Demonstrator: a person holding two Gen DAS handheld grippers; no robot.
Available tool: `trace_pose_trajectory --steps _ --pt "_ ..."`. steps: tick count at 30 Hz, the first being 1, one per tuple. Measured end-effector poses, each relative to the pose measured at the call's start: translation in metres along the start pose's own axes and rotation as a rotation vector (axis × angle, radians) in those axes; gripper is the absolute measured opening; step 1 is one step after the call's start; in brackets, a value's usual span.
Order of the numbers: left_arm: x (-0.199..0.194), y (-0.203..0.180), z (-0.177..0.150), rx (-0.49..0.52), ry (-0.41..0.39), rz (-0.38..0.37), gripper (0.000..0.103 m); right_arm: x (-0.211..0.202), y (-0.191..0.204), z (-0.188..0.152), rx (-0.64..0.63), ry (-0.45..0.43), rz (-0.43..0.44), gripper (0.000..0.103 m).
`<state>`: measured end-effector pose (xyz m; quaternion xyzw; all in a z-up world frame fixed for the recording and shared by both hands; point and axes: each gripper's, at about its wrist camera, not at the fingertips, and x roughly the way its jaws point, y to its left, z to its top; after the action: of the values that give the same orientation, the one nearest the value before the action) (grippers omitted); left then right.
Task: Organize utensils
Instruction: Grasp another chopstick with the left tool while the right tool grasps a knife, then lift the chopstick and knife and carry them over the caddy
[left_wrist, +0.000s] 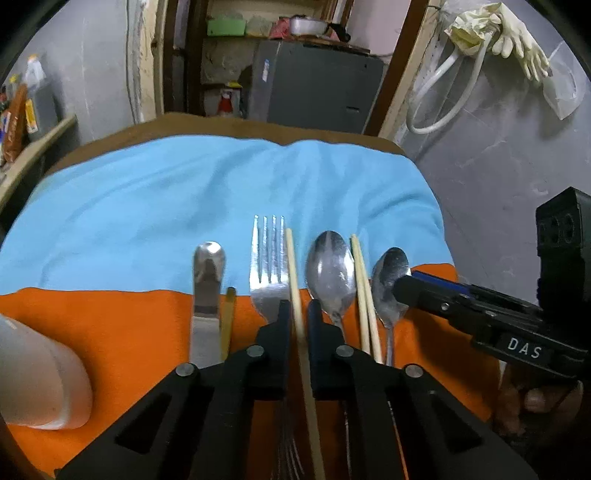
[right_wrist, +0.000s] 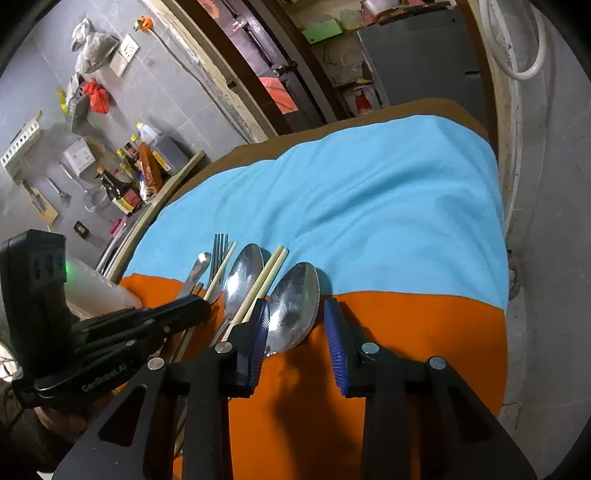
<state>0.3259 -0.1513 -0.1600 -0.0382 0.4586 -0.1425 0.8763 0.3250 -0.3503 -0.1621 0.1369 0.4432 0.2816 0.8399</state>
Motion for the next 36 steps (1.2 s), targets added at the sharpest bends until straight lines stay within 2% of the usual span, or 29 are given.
trace_pose_trajectory --steps 3,10,11,12,13,16,20,25,29,36 --pt "0.007 0.0 0.003 0.001 0.044 -0.003 0.006 0.003 -0.001 0.003 0.006 0.009 0.018 0.026" --pt "0.011 0.002 0.009 -0.006 0.083 -0.018 0.006 0.013 -0.001 0.009 0.01 0.033 0.061 0.025" --pt "0.011 0.002 0.01 -0.01 0.084 -0.019 0.005 0.013 -0.002 0.01 0.018 0.033 0.064 0.023" --pt "0.01 0.003 0.009 -0.015 0.082 -0.02 0.005 0.014 -0.005 0.01 0.032 0.034 0.049 0.013" --pt "0.009 0.003 0.009 -0.02 0.079 -0.019 0.004 0.014 -0.006 0.01 0.044 0.035 0.037 0.009" --pt "0.005 0.004 0.006 -0.038 0.056 -0.026 0.002 0.014 -0.006 0.01 0.074 0.039 0.046 0.006" --pt "-0.014 0.005 0.001 -0.055 -0.008 -0.045 0.002 0.008 -0.008 0.006 0.153 0.024 0.077 0.002" --pt "-0.053 0.005 -0.005 -0.073 -0.14 -0.074 0.002 -0.018 0.011 0.0 0.116 -0.056 0.022 0.001" --pt "-0.083 0.005 -0.013 -0.091 -0.244 -0.085 0.002 -0.046 0.042 -0.006 0.012 -0.163 -0.064 0.001" --pt "-0.132 0.01 -0.019 -0.128 -0.401 -0.092 0.002 -0.073 0.096 -0.018 -0.131 -0.309 -0.142 0.001"
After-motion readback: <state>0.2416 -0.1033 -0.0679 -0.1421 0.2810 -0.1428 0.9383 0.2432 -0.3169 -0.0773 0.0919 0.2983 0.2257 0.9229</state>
